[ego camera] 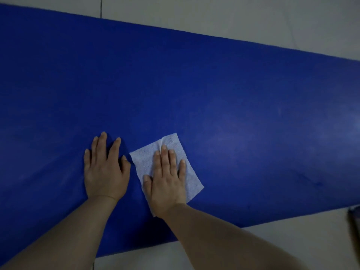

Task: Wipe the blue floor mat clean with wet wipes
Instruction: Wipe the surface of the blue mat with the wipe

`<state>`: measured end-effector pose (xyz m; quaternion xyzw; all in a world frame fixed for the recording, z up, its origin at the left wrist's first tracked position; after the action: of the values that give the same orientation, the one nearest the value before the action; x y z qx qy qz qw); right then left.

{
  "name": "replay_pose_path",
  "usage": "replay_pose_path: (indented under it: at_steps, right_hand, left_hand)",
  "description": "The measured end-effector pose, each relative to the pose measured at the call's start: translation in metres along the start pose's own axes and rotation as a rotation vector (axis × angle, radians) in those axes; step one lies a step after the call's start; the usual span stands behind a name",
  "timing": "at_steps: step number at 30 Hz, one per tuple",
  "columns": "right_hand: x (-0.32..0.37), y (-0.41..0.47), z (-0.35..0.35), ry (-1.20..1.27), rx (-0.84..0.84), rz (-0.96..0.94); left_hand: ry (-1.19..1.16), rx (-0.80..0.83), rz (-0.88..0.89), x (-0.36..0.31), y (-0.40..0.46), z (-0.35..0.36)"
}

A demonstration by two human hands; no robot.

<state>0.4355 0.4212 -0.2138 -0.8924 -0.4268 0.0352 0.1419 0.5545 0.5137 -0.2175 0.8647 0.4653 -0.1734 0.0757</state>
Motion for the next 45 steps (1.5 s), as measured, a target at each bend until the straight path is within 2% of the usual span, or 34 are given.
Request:
replay_pose_path:
  at_steps: [9, 11, 15, 20, 23, 27, 32, 38, 41, 45]
  right_hand:
    - [0.001, 0.002, 0.000, 0.033, 0.016, 0.005]
    - [0.000, 0.002, -0.006, 0.031, 0.067, -0.018]
    - [-0.002, 0.003, -0.023, 0.038, 0.239, -0.023]
    - [-0.004, 0.007, -0.047, 0.102, 0.390, -0.027]
    - [-0.008, 0.004, -0.071, 0.226, 0.369, -0.013]
    - [-0.020, -0.013, -0.086, 0.200, 0.405, 0.001]
    - [-0.034, -0.018, -0.094, 0.210, 0.408, 0.001]
    - [-0.022, 0.004, -0.063, 0.161, 0.325, -0.085]
    - [-0.008, 0.006, -0.038, 0.128, 0.288, -0.082]
    - [-0.005, 0.003, -0.012, 0.089, 0.098, -0.051]
  left_hand:
    - [-0.001, 0.035, -0.021, -0.001, 0.001, -0.001]
    - [-0.006, 0.057, -0.020, -0.001, 0.002, -0.005]
    - [0.017, 0.240, -0.048, -0.009, 0.009, -0.026]
    - [-0.042, 0.523, -0.188, -0.026, 0.024, -0.062]
    - [-0.079, 0.606, -0.134, -0.035, 0.022, -0.077]
    - [-0.044, 0.648, -0.088, -0.043, -0.002, -0.102]
    - [0.050, 0.589, -0.080, -0.035, -0.008, -0.122]
    - [0.002, 0.600, -0.036, -0.023, -0.012, -0.067]
    - [0.027, 0.460, 0.036, -0.014, -0.036, -0.036]
    - [0.040, 0.236, 0.204, 0.013, -0.050, -0.011]
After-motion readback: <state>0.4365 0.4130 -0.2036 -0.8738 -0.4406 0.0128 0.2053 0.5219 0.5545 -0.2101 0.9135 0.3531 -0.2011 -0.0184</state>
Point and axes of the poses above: each hand's wrist, its own y-axis towards the middle knuckle, its own z-axis out of the palm, x = y × z, the point moved 1 cm from there along y, towards the middle knuckle, and after that the axes turned 4 degrees about z, right-handed, at the moved point
